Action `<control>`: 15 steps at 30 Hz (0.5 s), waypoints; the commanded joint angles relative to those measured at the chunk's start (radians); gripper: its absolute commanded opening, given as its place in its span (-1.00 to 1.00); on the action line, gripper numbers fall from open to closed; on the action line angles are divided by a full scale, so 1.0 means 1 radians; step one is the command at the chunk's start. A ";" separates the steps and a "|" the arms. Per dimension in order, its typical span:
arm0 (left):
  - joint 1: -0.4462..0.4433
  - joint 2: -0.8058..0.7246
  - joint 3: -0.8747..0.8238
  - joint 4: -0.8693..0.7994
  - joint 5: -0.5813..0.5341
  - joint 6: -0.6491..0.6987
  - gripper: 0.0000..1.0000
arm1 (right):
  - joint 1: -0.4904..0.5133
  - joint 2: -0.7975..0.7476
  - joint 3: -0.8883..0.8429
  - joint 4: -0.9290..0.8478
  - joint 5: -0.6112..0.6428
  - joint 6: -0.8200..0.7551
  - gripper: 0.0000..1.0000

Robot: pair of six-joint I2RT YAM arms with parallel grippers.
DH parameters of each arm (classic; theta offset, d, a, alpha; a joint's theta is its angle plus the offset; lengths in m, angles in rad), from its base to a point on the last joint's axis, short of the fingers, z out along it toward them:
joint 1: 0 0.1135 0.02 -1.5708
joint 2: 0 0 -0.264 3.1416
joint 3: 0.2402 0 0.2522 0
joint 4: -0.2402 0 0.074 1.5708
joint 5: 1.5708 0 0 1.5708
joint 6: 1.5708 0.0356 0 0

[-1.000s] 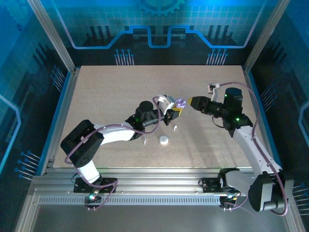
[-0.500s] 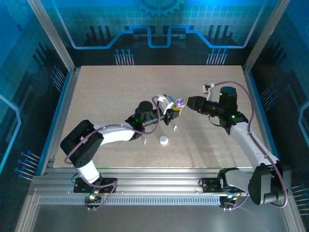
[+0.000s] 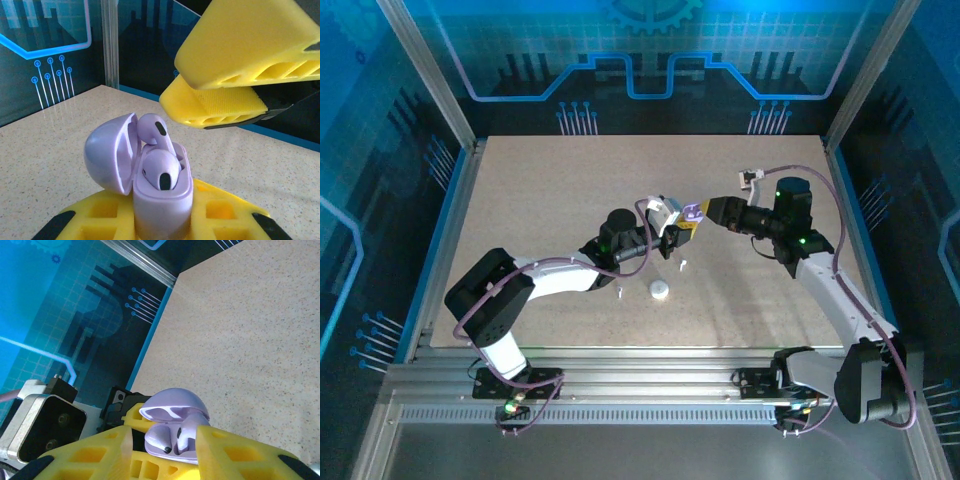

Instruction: Insert the wireless bluetooth earbuds into the charging case

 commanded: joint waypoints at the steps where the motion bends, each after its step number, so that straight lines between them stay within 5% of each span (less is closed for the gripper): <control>1: -0.008 -0.030 -0.008 0.037 0.029 0.001 -0.71 | 0.017 -0.005 0.021 0.038 -0.040 0.003 -0.25; 15: -0.009 -0.036 -0.012 0.038 0.028 0.005 -0.70 | 0.011 -0.016 0.035 -0.095 0.062 -0.050 -0.09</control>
